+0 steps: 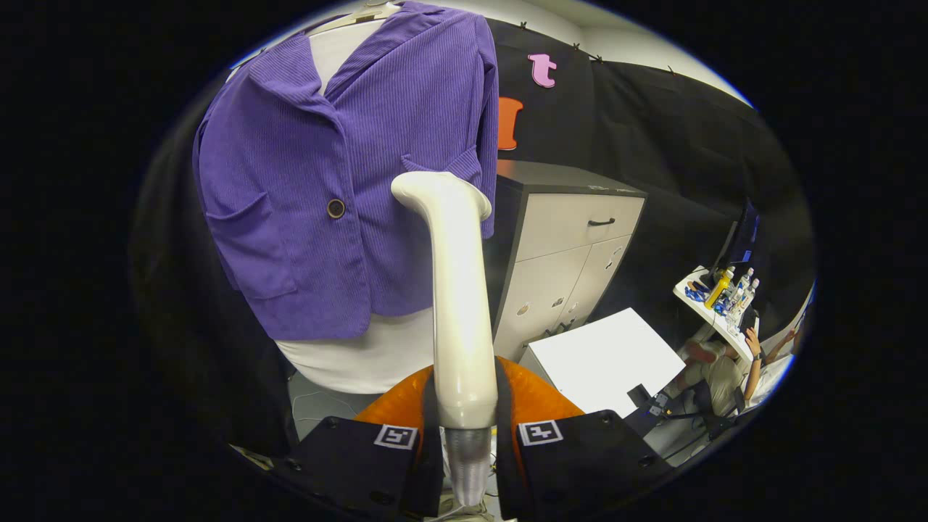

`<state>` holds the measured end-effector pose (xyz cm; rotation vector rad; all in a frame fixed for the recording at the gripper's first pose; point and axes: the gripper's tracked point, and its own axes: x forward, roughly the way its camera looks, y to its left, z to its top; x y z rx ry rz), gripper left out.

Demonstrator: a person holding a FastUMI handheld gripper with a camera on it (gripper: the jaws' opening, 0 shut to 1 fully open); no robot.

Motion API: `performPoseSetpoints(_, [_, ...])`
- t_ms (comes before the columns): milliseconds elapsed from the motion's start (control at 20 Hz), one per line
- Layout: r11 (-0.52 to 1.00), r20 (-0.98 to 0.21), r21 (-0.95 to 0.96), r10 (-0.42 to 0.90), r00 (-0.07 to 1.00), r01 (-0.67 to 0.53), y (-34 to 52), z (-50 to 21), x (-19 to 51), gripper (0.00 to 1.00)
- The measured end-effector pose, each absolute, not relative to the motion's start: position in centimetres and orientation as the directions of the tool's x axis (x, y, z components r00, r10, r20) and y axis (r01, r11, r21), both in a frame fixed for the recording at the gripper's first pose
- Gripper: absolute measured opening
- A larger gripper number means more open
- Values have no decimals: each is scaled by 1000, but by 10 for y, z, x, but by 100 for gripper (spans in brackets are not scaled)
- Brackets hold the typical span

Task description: Iron the clothes twice with a garment steamer, once on the left side and once on the right side.

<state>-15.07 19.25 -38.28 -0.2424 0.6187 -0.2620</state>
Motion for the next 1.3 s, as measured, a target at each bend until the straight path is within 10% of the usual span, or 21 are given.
performPoseSetpoints(1300, [953, -620, -225, -299, 725, 201, 182, -426, -202, 38])
